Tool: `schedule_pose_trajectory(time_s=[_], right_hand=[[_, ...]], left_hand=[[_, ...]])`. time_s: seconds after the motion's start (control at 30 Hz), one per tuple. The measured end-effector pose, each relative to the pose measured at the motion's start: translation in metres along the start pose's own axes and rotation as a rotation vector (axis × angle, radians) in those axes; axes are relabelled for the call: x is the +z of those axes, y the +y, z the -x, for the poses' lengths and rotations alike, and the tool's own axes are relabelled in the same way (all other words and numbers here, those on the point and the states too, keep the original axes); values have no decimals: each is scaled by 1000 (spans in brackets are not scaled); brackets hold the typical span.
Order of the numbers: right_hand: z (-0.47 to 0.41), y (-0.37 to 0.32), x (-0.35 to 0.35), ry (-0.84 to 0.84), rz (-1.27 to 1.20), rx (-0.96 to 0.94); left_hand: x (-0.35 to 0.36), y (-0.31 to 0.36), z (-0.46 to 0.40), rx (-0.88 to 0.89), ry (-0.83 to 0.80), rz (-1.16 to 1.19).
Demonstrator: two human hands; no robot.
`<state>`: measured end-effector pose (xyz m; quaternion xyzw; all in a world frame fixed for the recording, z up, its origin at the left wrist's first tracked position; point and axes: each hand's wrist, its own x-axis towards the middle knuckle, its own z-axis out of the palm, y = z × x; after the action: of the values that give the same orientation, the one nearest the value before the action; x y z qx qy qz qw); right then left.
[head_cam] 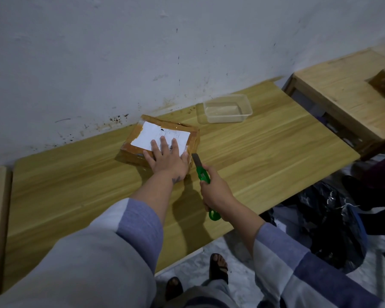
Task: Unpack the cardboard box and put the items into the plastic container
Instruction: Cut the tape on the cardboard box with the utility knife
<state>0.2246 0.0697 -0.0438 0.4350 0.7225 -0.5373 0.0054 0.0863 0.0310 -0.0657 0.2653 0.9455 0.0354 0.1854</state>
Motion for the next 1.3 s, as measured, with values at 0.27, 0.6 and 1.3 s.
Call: schedule_pose_trajectory(time_s=[0.27, 0.6, 1.3], right_hand=[[11, -2, 7, -26, -79, 23], [24, 5, 9, -85, -205, 99], [1, -9, -24, -95, -570, 111]], left_hand=[[1, -6, 5, 27, -4, -9], [0, -15, 9, 64, -20, -21], [5, -79, 34, 233, 5, -71]])
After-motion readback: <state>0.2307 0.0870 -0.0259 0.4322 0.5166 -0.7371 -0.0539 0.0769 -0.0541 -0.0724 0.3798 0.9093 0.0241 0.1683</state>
